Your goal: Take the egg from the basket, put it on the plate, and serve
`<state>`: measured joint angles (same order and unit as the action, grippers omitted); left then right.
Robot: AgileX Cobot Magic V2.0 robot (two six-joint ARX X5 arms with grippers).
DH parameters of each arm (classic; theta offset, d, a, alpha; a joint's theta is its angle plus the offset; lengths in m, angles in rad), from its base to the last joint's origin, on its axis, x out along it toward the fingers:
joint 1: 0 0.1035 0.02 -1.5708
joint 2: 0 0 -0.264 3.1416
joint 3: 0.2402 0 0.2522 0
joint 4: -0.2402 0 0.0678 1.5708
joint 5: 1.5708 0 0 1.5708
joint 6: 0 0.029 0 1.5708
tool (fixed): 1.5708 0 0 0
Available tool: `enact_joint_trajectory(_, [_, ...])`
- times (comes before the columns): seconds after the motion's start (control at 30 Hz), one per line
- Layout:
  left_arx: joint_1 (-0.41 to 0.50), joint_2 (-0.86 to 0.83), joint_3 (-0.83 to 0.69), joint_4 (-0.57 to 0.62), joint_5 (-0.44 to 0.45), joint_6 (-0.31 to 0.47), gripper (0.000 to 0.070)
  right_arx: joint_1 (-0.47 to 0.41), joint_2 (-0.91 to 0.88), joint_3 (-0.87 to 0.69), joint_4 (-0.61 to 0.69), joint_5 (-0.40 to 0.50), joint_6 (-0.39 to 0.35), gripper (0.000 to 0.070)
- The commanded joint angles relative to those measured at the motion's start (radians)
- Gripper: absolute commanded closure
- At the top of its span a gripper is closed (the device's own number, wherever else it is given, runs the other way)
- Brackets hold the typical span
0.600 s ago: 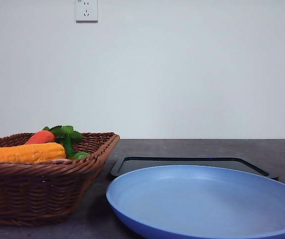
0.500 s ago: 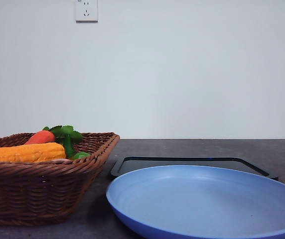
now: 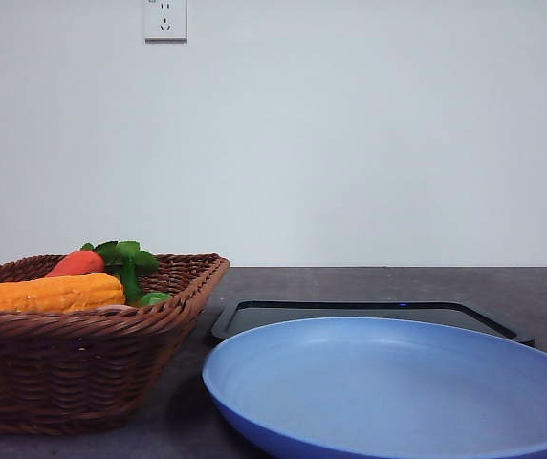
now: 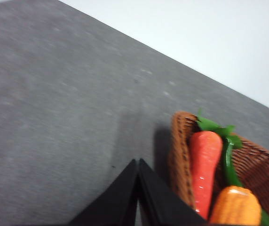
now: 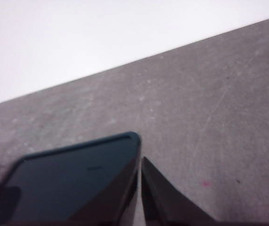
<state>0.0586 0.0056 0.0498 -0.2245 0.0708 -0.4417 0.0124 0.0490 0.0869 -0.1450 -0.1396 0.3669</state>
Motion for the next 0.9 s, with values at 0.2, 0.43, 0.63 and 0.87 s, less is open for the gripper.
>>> enact_joint_trajectory(0.2, [0.002, 0.093, 0.089, -0.002, 0.071, -0.021, 0.0700, 0.001, 0.056, 0.135, -0.101, -0.018, 0.018, 0.0700])
enact_joint_trajectory(0.43, [0.000, 0.281, 0.227, 0.011, 0.141, 0.005, 0.0700, 0.001, 0.217, 0.279, -0.162, -0.047, -0.032, 0.0700])
enact_joint_trajectory(0.63, [-0.003, 0.477, 0.372, -0.018, 0.287, 0.078, 0.0700, 0.001, 0.404, 0.401, -0.213, -0.134, -0.067, 0.0700])
enact_joint_trajectory(0.87, [-0.071, 0.727, 0.538, -0.145, 0.459, 0.179, 0.0700, 0.001, 0.628, 0.518, -0.337, -0.270, -0.125, 0.0700])
